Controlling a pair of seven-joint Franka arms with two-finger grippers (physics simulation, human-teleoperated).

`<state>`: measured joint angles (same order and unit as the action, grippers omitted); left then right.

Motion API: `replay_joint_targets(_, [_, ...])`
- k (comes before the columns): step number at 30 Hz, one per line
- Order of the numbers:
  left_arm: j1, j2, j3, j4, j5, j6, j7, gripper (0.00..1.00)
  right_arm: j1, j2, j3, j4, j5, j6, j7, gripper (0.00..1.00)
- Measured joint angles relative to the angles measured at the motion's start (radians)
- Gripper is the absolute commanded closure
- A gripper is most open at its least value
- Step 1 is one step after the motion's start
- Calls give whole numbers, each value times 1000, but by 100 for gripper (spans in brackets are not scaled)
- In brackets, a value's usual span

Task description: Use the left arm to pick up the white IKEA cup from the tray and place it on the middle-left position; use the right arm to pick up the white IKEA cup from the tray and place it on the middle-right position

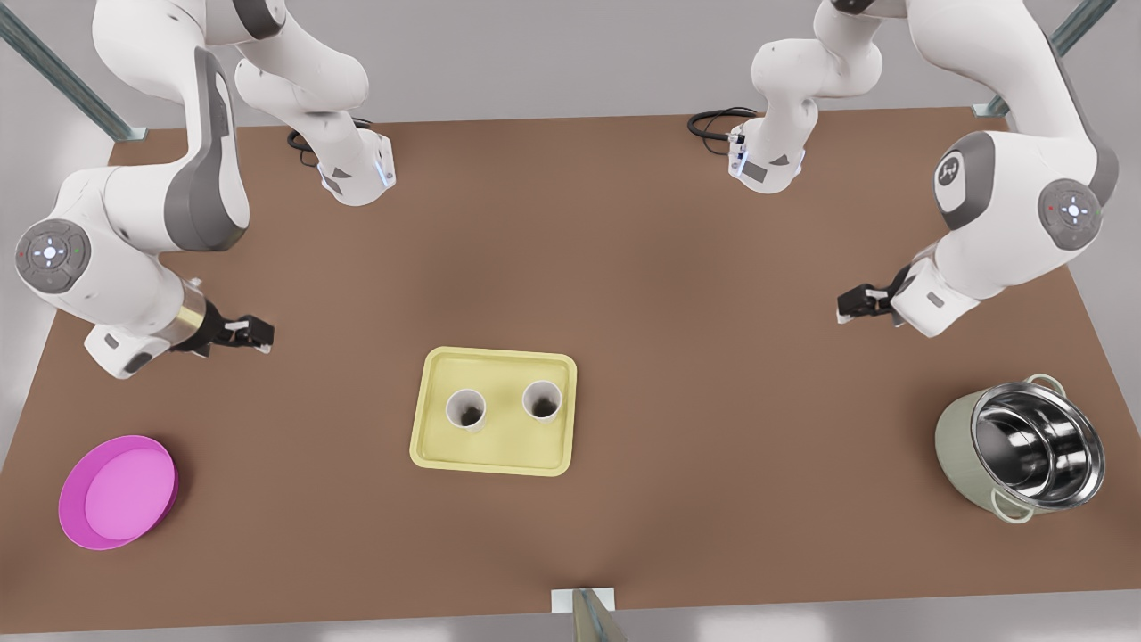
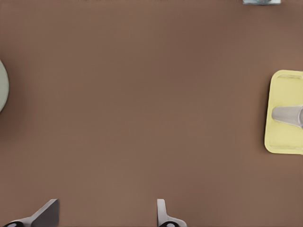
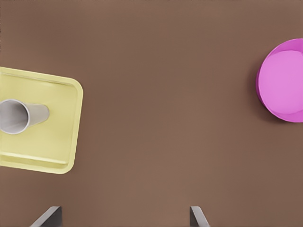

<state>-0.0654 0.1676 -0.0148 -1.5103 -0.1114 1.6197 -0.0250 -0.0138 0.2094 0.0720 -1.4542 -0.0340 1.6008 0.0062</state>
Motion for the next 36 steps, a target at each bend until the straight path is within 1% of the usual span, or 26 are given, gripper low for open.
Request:
replay_joint_targets(3, [-2, 12, -2, 8, -8, 27, 6, 0, 3, 0, 1, 0, 0, 24, 1, 0])
replay_joint_targets(5, [-33, 35, -3, 12, -10, 40, 8, 0, 9, 2, 5, 0, -1, 34, 2, 0])
replay_joint_targets(7, [-111, 71, -4, 46, 3, 51, 2, 0, 25, 11, 6, 1, -1, 44, 5, 0])
replay_joint_targets(11, [-320, 169, -4, 75, 64, 90, -64, 0, 113, 96, 6, 5, -1, 87, 18, 0])
replay_joint_targets(15, [-472, 302, -4, 78, 91, 196, -180, 0, 169, 179, 20, 6, -2, 146, 40, 0])
replay_joint_targets(16, [-496, 354, -4, 116, 94, 224, -212, 0, 171, 191, 29, 7, -2, 157, 46, 0])
replay_joint_targets(18, [-536, 482, -2, 253, 102, 269, -277, 0, 195, 221, 42, 9, -3, 176, 60, 0])
replay_joint_targets(20, [-578, 552, -1, 300, 125, 306, -340, 0, 219, 248, 46, 10, -4, 202, 76, 0])
replay_joint_targets(24, [-604, 615, 13, 345, 164, 385, -449, 0, 241, 322, 58, 45, -4, 246, 110, 0])
replay_joint_targets(28, [-605, 702, 24, 449, 177, 448, -533, 0, 247, 426, 106, 135, -4, 284, 155, 0])
replay_joint_targets(31, [-616, 735, 9, 455, 178, 483, -584, 0, 253, 463, 126, 145, -4, 305, 186, 0])
replay_joint_targets(36, [-641, 779, -7, 454, 171, 522, -654, 0, 245, 489, 130, 123, -2, 323, 221, 0])
